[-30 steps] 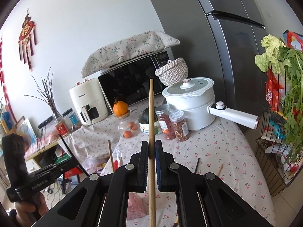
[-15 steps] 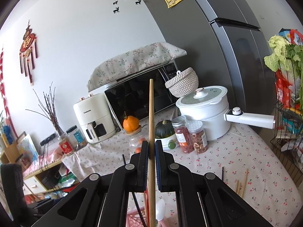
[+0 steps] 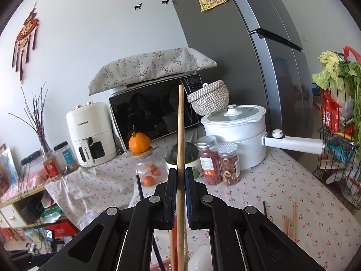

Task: Organize utensils
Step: 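Lower both chopsticks into the pink basket and open both tools, then move the left tool to the remaining black chopstick and close on it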

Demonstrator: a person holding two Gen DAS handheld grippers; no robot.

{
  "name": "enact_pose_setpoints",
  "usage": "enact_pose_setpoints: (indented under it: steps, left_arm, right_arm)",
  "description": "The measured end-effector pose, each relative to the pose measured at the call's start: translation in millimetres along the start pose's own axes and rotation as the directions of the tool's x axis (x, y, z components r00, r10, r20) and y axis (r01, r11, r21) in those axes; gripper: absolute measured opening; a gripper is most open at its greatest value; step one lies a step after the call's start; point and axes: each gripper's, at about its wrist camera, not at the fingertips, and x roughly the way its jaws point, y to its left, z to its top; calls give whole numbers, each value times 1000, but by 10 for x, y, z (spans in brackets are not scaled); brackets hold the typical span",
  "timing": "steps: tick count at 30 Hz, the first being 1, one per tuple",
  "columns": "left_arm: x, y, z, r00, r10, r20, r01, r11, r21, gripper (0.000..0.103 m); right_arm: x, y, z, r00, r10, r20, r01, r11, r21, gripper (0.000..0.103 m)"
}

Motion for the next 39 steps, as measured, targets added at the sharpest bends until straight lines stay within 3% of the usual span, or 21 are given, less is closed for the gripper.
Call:
enact_pose_setpoints:
  steps: [5, 12, 15, 17, 26, 34, 39]
  left_arm:
    - [4, -8, 11, 1000, -4, 0, 4, 1000, 2, 81]
    - [12, -44, 8, 1000, 2, -1, -2, 1000, 14, 81]
    - [0, -57, 9, 1000, 7, 6, -7, 1000, 15, 83]
    - [-10, -76, 9, 1000, 11, 11, -11, 1000, 13, 85]
    - [-102, -238, -5, 999, 21, 47, -22, 999, 31, 95]
    - [-224, -427, -13, 995, 32, 92, -38, 997, 67, 98]
    - [-353, -666, -18, 988, 17, 151, -37, 990, 133, 100]
  right_arm:
    - [4, 28, -58, 997, 21, -73, -23, 999, -27, 7]
    - [-56, 38, -70, 981, 113, -157, -122, 992, -45, 8]
    - [-109, 9, -39, 977, 125, -171, -134, 990, -45, 23]
    - [-171, -36, 10, 976, 136, -168, -144, 989, -35, 41]
    - [-447, -367, 259, 967, 158, -201, -162, 987, -6, 78]
    - [-692, -732, 384, 969, 76, -236, -97, 992, -79, 99]
    - [-738, -1049, 417, 956, 15, -294, -44, 995, -93, 99]
